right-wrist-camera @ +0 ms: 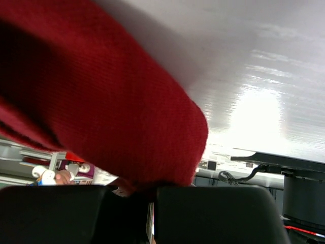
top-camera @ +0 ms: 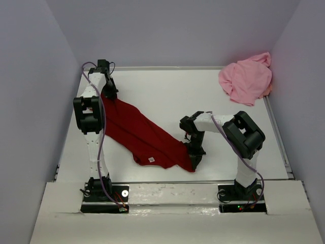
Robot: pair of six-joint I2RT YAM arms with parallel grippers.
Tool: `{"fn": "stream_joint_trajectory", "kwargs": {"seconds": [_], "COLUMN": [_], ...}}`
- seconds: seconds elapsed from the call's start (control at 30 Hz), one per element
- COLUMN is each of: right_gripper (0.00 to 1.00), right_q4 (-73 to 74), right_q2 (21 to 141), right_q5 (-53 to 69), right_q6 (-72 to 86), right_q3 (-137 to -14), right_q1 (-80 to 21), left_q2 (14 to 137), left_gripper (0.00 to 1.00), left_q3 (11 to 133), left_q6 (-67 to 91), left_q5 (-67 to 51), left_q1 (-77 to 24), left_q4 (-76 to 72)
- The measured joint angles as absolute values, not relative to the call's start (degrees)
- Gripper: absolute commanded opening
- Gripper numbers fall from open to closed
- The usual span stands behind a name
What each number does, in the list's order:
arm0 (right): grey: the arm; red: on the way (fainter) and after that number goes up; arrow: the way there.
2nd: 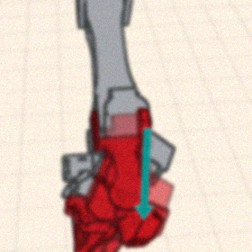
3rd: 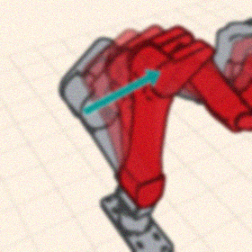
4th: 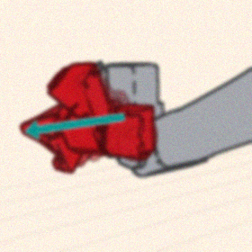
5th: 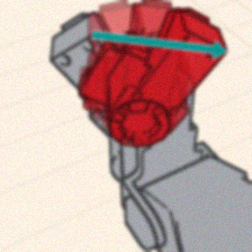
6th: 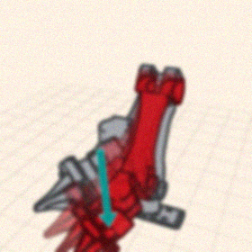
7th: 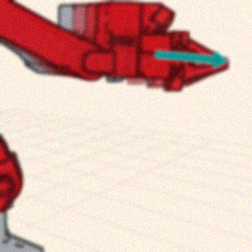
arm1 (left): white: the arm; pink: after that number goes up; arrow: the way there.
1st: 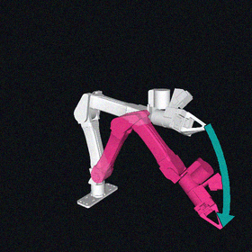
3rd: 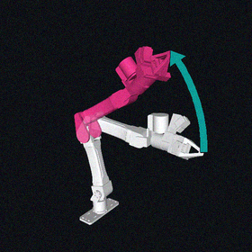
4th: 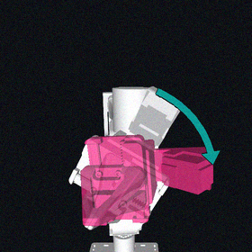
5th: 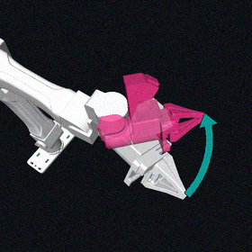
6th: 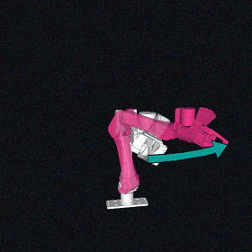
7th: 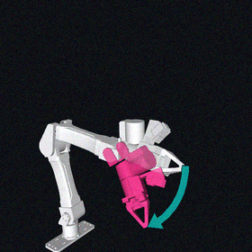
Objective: Fold and stack the t-shirts
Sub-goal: Flatten out the tshirt
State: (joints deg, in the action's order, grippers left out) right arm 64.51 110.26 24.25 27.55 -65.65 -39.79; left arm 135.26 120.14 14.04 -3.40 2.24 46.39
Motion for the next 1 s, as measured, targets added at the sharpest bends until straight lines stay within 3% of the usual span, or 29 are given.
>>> {"fn": "stream_joint_trajectory", "kwargs": {"seconds": [0.33,0.67,1.0], "right_gripper": [0.0,0.0,0.0], "right_q4": [64.2,62.3,61.2], "right_q2": [110.3,110.2,106.5], "right_q5": [23.8,23.7,20.6], "right_q6": [27.2,27.6,29.4], "right_q3": [-65.7,-65.7,-69.7], "right_q1": [-39.7,-36.0,-18.1], "left_q2": [130.4,108.1,97.2], "left_gripper": [0.05,0.06,0.06], "left_q3": [119.5,106.2,96.5], "left_q6": [17.4,27.6,33.7], "left_q5": [-1.1,-12.3,-11.6], "left_q1": [2.4,5.1,6.5], "left_q4": [44.3,27.4,21.1]}}
